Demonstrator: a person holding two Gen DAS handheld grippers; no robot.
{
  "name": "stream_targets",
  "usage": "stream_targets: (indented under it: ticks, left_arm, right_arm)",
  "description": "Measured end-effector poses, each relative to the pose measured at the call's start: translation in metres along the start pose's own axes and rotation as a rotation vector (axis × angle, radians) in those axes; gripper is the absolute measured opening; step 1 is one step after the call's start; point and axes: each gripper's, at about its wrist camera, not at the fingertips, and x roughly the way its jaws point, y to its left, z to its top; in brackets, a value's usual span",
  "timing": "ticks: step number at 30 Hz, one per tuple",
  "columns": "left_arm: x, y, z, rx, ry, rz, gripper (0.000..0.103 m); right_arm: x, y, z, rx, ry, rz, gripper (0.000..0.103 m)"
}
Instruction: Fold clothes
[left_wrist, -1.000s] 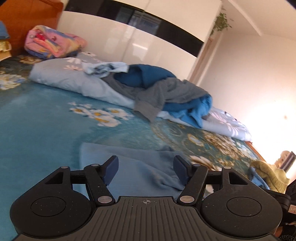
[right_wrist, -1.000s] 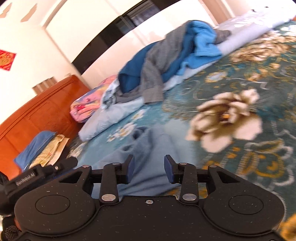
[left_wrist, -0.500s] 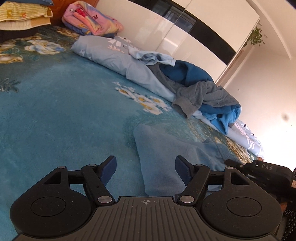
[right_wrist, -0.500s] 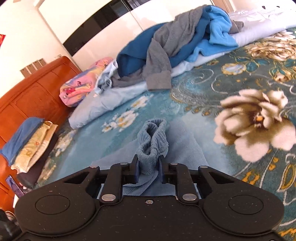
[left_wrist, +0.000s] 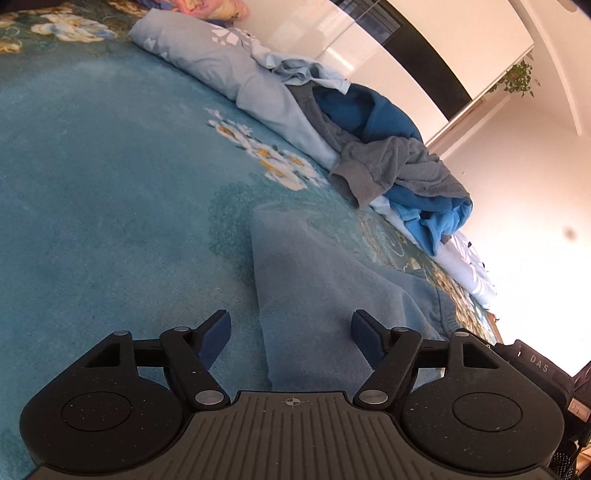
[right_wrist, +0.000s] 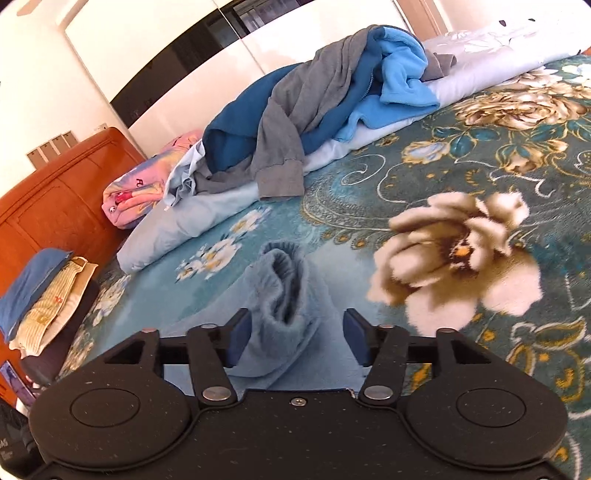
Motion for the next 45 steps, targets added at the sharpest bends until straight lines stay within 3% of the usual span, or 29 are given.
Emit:
stream_targets:
  ticks: [1,3,6,11,15,16,18,21,23,27,35,41,45]
  left_arm:
    - [0.004,0.0,0.0,-0.008,0.004,-0.005,0.071]
    - [0.009,-0.001,0.0,-0.009,0.001,-0.01,0.073]
    - [0.014,-0.002,0.002,-0.016,0.002,-0.023,0.074]
    - [0.017,-0.001,0.003,-0.038,-0.006,-0.054,0.073]
    - [0.017,0.001,0.001,-0.068,-0.015,-0.065,0.051]
    - [0.017,0.002,0.001,-0.07,-0.015,-0.057,0.048]
    - [0.015,0.003,0.001,-0.076,-0.02,-0.047,0.035]
    - [0.007,0.002,0.002,-0.074,-0.035,-0.058,0.021]
    - [-0.001,-0.002,0.003,-0.051,-0.046,-0.062,0.019]
    - [-0.022,-0.006,0.008,-0.022,-0.07,-0.051,0.019]
    - [-0.07,0.0,0.019,0.041,-0.139,-0.003,0.019]
    - [-0.057,0.018,0.009,0.035,-0.075,0.072,0.02]
    - [-0.05,0.03,0.005,0.013,-0.039,0.103,0.031]
  right_arm:
    - [0.002,-0.003,0.0,-0.001,0.011,-0.001,0.058]
    - [0.007,-0.009,0.0,0.007,0.022,0.002,0.071]
    - [0.016,-0.015,-0.001,0.029,0.025,0.018,0.078]
    - [0.035,-0.016,-0.001,0.068,0.06,0.028,0.079]
    - [0.039,-0.016,-0.001,0.104,0.063,0.032,0.079]
    - [0.038,-0.017,-0.001,0.109,0.065,0.03,0.076]
    - [0.037,-0.016,-0.002,0.126,0.074,0.03,0.05]
    - [0.034,-0.013,-0.004,0.155,0.084,0.029,0.033]
    - [0.029,-0.004,-0.005,0.13,0.078,0.018,0.031]
    - [0.019,0.012,-0.004,0.097,0.084,0.045,0.029]
    - [0.008,0.043,-0.011,0.084,0.107,0.182,0.029]
    - [0.029,0.043,-0.029,0.089,0.178,0.139,0.03]
    - [0.032,0.036,-0.034,0.105,0.193,0.144,0.038]
